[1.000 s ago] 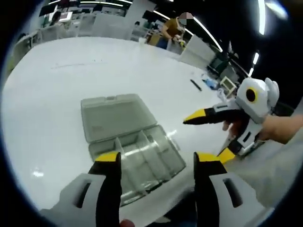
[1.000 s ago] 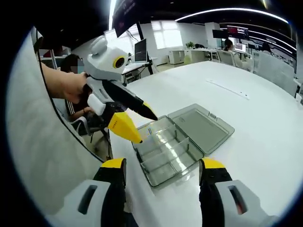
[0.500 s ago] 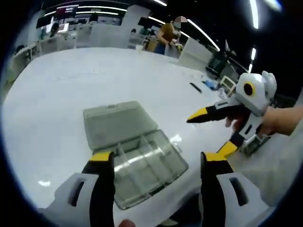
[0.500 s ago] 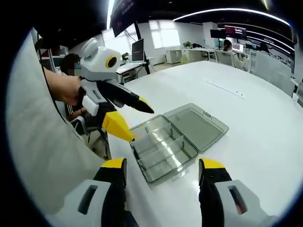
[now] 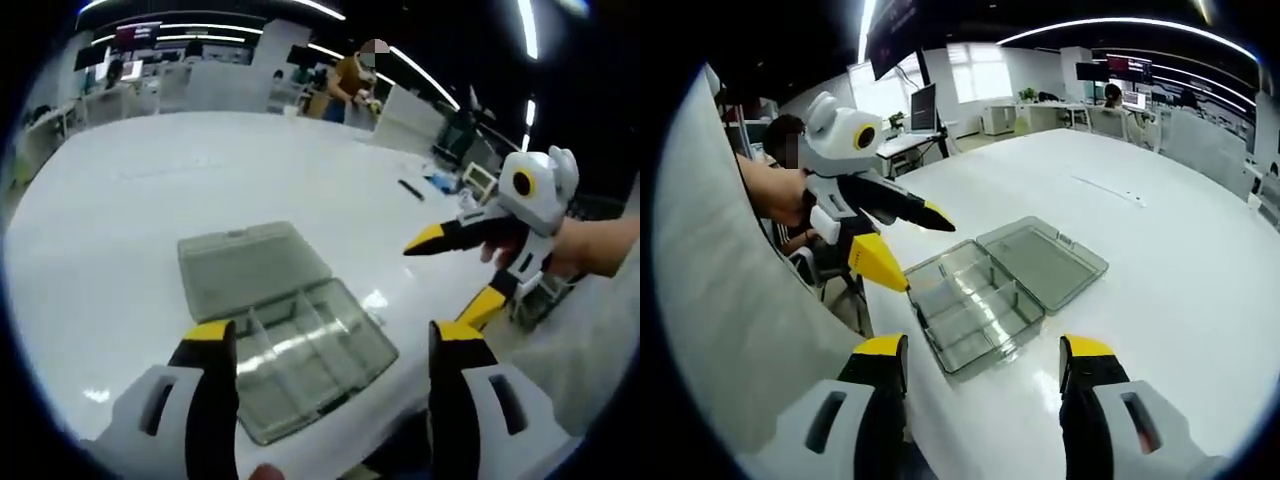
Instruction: Insert the divider into the dual guide fixture by aligning both edges with the guide slots and pushing it downward to the bottom, including one-sided entry, uneven engagement, binding, and posture correction.
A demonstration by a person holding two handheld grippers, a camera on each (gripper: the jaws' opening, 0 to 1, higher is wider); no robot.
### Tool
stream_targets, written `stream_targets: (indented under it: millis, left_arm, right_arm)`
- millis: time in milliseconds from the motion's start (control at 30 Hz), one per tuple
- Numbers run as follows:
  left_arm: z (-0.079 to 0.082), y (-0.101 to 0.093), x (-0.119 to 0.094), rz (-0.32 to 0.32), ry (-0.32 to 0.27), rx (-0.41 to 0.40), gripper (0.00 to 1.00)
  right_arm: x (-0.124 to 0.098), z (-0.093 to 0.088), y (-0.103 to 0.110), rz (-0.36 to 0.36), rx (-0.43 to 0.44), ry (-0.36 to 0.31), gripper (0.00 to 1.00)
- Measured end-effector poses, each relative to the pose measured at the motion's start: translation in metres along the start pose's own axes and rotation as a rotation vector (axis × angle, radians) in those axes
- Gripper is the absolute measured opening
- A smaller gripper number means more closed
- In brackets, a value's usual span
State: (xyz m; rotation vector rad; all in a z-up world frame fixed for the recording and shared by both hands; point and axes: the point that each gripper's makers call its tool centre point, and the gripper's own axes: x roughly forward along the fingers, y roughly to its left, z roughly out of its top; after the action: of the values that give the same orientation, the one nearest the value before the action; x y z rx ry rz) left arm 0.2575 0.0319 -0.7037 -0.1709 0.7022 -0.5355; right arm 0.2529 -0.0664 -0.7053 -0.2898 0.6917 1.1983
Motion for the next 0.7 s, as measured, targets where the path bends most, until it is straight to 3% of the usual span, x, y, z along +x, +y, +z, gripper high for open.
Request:
stream_targets:
  millis: [700]
  left_arm:
    - [0.001,-0.009,-0.007,-0.007,-0.03,0.054,0.88]
  right_arm:
    - [-0.013,-0.014,-0.007,-0.026,0.014,0.013,0.59]
